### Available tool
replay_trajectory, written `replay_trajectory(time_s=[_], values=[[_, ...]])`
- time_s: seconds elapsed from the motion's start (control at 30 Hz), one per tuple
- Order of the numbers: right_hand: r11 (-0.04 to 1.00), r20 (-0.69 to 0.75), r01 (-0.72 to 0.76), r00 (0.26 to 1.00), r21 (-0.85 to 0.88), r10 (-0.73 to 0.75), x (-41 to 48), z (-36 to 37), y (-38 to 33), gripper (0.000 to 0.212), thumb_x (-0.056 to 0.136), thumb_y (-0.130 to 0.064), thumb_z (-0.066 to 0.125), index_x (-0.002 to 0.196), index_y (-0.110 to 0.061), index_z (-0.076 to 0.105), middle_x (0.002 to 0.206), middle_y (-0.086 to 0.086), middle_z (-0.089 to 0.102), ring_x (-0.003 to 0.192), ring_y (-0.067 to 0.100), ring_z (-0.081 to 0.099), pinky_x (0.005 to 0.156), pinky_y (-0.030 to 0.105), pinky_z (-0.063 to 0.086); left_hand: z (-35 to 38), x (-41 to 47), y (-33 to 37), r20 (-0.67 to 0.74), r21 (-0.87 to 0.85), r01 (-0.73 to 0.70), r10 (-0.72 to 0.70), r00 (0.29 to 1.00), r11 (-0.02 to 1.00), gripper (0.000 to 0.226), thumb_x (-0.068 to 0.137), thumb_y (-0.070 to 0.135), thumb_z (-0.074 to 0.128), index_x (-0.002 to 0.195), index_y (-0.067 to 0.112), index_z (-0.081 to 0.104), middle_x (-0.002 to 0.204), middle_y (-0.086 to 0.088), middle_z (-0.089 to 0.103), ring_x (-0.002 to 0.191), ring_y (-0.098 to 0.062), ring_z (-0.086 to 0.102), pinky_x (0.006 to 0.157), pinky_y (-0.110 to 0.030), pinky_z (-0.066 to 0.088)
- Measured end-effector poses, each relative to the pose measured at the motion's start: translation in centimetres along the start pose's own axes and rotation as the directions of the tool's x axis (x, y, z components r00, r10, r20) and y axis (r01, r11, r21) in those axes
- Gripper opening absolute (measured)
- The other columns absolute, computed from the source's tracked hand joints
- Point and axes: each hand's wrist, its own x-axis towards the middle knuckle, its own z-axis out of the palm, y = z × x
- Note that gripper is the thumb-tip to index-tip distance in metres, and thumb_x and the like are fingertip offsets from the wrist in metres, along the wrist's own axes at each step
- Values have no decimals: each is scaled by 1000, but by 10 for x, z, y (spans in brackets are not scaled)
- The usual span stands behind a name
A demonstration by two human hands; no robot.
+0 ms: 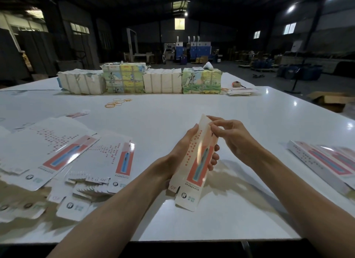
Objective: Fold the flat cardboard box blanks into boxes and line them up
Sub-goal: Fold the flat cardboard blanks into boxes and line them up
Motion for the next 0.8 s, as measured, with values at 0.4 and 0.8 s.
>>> replay_trajectory(time_s=[0.4,0.8], values=[[990,14,72,997,-122,-70,-9,31,21,47,98,-41,70,140,-33,50,119,1,74,109,18,71,97,39,57,-6,3,-3,-90,-464,-109,76,993,879,66,96,76,47,97,11,57,72,-5,52,59,-12,54,57,-22,51],[982,-91,98,989,-161,-114,-8,26,17,49,95,-48,72,139,-43,50,106,2,80,105,21,76,90,34,55,-1,12,-13,-432,139,-370,393,812,919,46,102,69,42,145,59,31,127,-1,68,100,-33,78,78,-52,66]])
